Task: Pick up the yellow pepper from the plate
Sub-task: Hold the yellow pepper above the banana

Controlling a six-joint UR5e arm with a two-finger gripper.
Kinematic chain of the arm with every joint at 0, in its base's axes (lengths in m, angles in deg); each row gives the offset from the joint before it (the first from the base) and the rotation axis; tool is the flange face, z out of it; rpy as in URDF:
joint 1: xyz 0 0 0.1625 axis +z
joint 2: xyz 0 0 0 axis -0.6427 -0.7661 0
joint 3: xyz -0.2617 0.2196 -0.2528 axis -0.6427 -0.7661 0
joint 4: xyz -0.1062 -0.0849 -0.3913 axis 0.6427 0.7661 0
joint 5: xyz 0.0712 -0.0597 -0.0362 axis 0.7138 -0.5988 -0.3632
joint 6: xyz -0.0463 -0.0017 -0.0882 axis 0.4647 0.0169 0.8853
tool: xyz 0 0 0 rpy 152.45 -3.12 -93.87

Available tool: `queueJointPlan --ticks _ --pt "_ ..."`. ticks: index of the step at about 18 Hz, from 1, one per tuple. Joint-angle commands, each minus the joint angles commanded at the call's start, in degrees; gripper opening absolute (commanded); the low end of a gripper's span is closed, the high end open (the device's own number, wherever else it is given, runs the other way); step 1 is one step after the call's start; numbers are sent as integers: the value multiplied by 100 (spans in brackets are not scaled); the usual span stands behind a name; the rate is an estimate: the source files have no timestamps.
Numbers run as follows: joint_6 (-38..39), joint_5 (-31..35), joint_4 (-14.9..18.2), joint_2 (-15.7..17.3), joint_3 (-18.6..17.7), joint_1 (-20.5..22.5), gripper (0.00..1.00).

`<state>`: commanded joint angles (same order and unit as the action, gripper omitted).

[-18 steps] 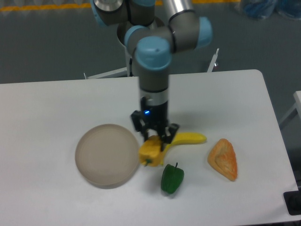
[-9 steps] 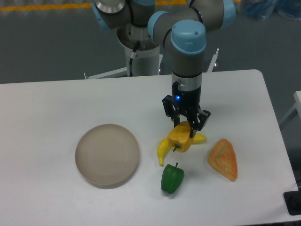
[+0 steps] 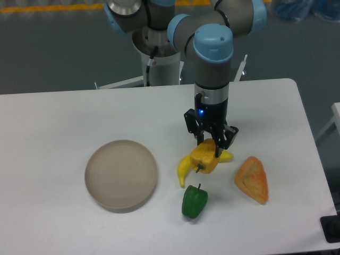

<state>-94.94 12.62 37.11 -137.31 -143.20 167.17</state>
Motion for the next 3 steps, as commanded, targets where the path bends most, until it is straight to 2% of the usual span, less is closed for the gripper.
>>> queueJointPlan --ticks 3 --pt "-9 -9 9 -9 62 18 34"
